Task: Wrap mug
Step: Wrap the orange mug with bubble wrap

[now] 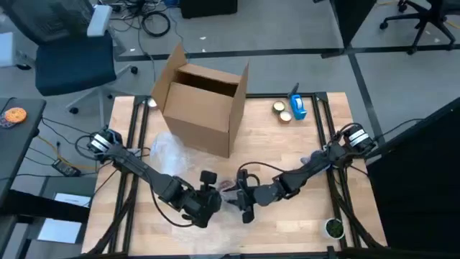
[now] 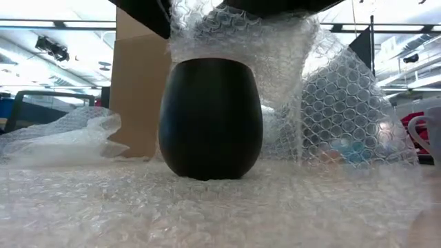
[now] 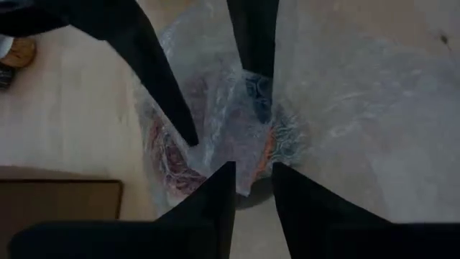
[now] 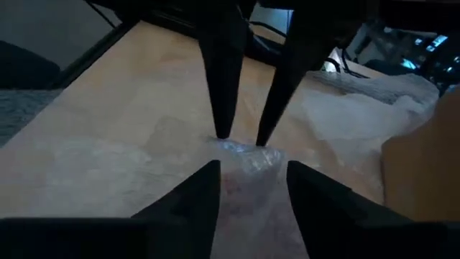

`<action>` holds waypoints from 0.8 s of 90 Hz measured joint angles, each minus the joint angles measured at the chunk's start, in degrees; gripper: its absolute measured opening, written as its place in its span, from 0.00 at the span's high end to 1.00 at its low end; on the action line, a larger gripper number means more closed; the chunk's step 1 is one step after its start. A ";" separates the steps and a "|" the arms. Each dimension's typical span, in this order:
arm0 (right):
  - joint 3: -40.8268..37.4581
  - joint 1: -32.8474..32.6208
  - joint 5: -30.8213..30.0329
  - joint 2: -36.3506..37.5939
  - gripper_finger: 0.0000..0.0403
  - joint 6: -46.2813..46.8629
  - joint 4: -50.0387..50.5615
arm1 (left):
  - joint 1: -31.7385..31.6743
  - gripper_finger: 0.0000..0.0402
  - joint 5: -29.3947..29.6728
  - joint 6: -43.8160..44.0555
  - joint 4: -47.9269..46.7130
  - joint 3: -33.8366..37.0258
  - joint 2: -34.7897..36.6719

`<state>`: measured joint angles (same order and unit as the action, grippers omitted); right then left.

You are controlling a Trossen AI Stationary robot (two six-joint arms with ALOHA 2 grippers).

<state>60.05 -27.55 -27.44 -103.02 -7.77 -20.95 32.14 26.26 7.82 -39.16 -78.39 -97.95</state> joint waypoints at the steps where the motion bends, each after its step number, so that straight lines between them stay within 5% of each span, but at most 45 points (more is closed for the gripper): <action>1: 0.02 -0.09 -0.01 0.00 0.65 0.04 0.00 | 0.00 0.81 0.00 0.01 -0.07 0.00 0.00; 33: 8.94 -4.67 -2.71 0.08 0.63 -1.86 3.54 | -0.04 0.80 0.02 1.68 -3.03 0.00 0.00; 55: 14.11 -6.76 -16.60 0.76 0.65 -4.00 13.77 | -0.04 0.80 0.00 1.87 -3.84 -0.02 0.00; 72: 14.23 -2.59 -8.93 -0.37 0.73 4.60 21.33 | -0.04 0.80 0.00 1.84 -8.36 -0.02 -0.01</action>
<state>74.28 -30.14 -36.38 -103.39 -3.17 0.38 32.10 26.26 9.66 -47.52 -78.41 -97.96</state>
